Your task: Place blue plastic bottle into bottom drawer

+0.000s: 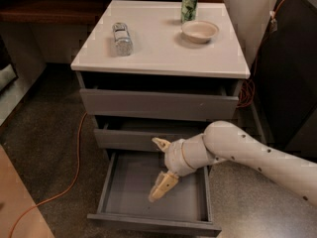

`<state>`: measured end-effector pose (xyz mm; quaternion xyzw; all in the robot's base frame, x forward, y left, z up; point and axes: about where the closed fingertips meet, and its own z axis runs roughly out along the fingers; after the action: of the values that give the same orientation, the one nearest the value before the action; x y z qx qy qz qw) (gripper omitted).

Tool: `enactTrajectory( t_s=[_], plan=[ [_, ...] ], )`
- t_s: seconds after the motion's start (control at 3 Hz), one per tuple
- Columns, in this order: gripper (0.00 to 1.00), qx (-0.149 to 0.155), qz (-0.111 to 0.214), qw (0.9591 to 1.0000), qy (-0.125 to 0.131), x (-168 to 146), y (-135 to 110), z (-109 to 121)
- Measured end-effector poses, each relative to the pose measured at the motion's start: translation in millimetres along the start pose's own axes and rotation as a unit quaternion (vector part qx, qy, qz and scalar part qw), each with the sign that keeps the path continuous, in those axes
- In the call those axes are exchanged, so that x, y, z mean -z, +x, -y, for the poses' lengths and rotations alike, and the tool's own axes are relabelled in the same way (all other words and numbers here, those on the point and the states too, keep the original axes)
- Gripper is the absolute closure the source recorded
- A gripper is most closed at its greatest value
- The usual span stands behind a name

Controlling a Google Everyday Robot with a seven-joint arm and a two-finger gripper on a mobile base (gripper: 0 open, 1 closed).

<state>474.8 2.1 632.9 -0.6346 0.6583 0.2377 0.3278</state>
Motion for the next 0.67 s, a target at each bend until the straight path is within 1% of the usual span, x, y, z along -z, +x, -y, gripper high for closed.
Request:
enactTrajectory(
  t_s=[0.33,0.67],
  plan=[
    [0.0,-0.021,-0.002,0.9998,-0.005,22,-39,15],
    [0.0,-0.046,-0.022,0.9987,0.002,38,-77,41]
  ],
)
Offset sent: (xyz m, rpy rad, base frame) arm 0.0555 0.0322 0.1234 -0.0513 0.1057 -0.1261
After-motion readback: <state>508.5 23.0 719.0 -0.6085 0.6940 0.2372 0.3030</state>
